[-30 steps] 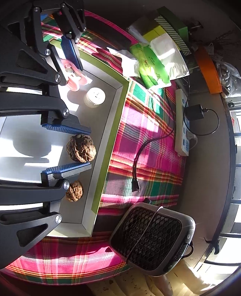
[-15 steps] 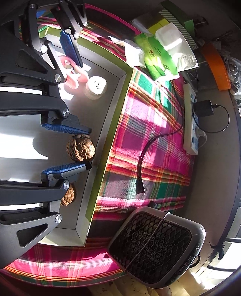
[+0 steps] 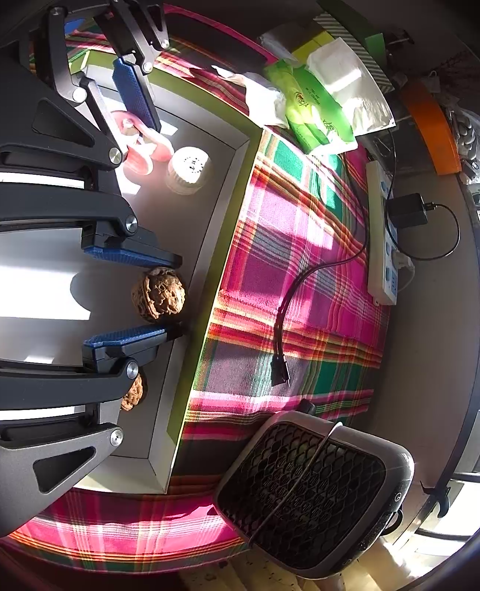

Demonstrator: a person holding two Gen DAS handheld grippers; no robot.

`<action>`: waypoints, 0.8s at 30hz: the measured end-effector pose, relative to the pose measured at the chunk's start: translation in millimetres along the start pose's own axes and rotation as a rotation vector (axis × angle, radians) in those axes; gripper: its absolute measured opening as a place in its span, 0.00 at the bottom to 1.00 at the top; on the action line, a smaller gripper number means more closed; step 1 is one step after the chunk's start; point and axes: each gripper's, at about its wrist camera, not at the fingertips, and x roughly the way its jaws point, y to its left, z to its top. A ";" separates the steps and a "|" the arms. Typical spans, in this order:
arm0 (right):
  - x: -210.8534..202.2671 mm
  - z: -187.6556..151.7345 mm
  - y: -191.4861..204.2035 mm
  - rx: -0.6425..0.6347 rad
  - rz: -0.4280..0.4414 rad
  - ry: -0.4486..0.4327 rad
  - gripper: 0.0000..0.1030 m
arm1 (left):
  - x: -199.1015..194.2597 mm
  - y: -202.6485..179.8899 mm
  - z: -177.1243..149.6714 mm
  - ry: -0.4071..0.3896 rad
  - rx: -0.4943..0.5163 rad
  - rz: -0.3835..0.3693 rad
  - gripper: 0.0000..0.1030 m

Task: Organize objects
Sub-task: 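Lower the pink clip and open the left tool while the right tool releases the walnut in the box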

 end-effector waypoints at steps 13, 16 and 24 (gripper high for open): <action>3.2 0.5 2.7 0.002 -0.005 0.000 0.39 | -0.1 0.3 0.0 0.000 0.001 -0.001 0.22; 1.7 0.3 1.9 0.008 -0.005 -0.005 0.40 | -0.4 1.0 0.0 0.000 0.002 -0.001 0.24; -13.3 -1.6 1.1 0.026 0.002 -0.048 0.43 | -7.0 -0.7 -5.2 -0.007 0.011 0.008 0.31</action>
